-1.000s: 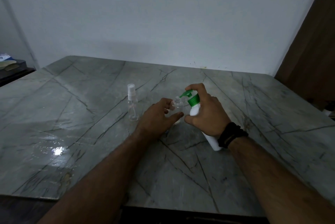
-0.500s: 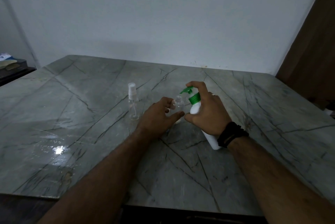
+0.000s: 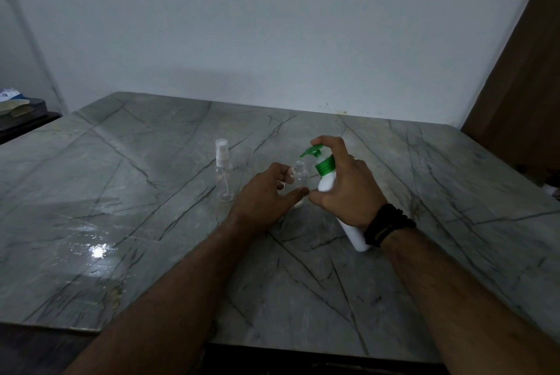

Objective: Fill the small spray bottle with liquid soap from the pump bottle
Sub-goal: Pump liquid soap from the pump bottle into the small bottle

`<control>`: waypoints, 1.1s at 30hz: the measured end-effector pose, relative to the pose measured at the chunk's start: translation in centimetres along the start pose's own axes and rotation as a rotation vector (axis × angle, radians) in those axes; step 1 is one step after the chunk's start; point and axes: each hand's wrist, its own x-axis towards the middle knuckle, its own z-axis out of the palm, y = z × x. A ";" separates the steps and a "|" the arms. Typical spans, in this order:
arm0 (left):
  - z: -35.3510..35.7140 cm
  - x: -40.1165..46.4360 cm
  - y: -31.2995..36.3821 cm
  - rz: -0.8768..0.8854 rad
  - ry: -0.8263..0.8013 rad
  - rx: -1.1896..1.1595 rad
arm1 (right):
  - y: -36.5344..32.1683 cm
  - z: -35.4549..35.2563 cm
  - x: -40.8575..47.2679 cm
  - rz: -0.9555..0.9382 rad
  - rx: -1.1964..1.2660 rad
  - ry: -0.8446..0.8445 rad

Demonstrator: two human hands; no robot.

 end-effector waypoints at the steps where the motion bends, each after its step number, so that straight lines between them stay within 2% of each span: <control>1: 0.0 0.0 0.0 0.002 0.001 0.000 | 0.0 0.1 0.0 0.006 0.003 -0.007; 33: 0.0 0.0 0.0 0.011 0.000 -0.005 | 0.0 -0.1 0.0 0.024 0.020 -0.015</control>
